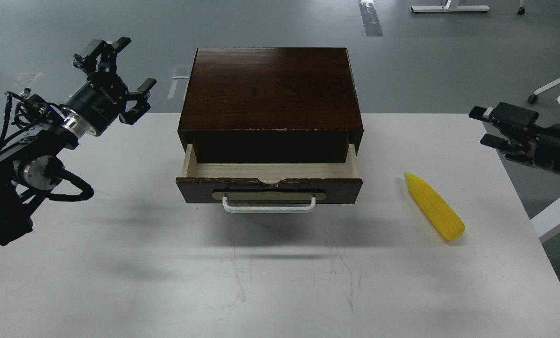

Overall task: Put corn in drawer with both arms
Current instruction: 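Lower the right gripper onto the yellow corn cob and grasp it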

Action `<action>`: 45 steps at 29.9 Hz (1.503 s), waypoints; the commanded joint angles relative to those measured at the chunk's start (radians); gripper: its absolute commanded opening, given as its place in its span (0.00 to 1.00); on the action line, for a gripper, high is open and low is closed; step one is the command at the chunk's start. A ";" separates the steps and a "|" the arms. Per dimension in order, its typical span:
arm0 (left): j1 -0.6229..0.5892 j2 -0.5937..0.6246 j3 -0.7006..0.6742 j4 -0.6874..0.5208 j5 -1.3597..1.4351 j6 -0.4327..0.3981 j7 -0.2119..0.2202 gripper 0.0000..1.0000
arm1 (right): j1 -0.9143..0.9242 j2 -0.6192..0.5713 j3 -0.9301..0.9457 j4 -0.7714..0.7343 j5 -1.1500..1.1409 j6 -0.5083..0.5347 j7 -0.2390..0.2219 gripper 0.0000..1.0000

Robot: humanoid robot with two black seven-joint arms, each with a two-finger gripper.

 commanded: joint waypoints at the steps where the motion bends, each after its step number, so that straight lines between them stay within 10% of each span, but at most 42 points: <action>1: 0.000 0.001 -0.001 0.000 0.000 0.000 0.000 0.98 | -0.005 0.001 -0.035 0.059 -0.200 0.000 0.000 1.00; 35: 0.003 0.007 0.001 0.000 0.003 0.000 0.000 0.98 | -0.001 0.155 -0.271 -0.079 -0.343 -0.187 0.000 0.93; 45: 0.003 0.007 0.001 0.000 0.003 0.000 0.000 0.98 | -0.001 0.172 -0.325 -0.105 -0.343 -0.213 0.000 0.61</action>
